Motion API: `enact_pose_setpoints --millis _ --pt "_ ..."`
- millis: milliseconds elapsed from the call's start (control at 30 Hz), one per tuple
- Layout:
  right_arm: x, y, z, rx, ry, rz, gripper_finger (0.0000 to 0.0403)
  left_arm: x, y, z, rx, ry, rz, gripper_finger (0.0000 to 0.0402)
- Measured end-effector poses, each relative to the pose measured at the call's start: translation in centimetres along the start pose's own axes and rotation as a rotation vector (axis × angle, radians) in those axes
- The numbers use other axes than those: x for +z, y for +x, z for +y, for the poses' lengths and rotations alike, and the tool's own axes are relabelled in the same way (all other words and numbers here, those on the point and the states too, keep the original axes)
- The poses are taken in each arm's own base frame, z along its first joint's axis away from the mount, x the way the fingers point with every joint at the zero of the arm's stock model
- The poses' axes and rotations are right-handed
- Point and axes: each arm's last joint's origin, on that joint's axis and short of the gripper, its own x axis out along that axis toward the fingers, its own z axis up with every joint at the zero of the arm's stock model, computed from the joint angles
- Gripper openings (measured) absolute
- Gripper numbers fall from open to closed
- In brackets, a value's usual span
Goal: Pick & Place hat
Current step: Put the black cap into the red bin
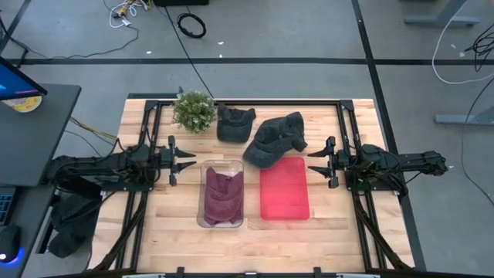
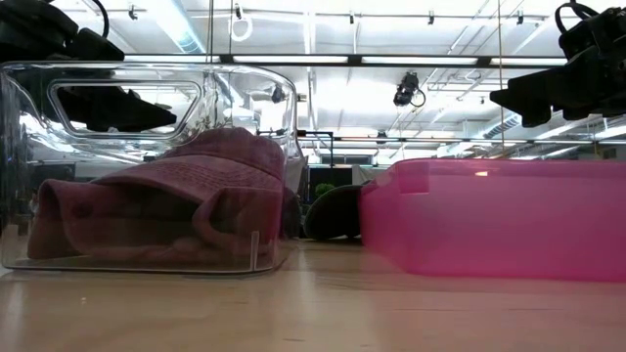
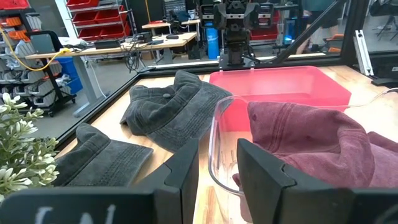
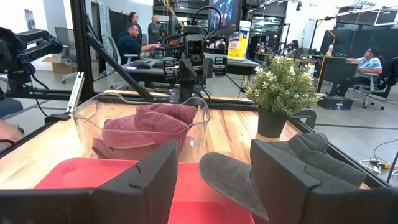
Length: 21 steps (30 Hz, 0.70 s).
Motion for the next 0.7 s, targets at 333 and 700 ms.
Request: enact_pose_setpoints --millis 333,700 --pt "0.01 0.0 0.0 0.0 0.0 0.0 0.0205 0.01 0.0 0.0 0.0 -0.001 -0.002 0.0115" --pt "0.64 -0.07 -0.88 -0.21 -0.275 -0.026 0.0205 0.01 0.0 0.0 0.0 -0.001 -0.002 0.0115"
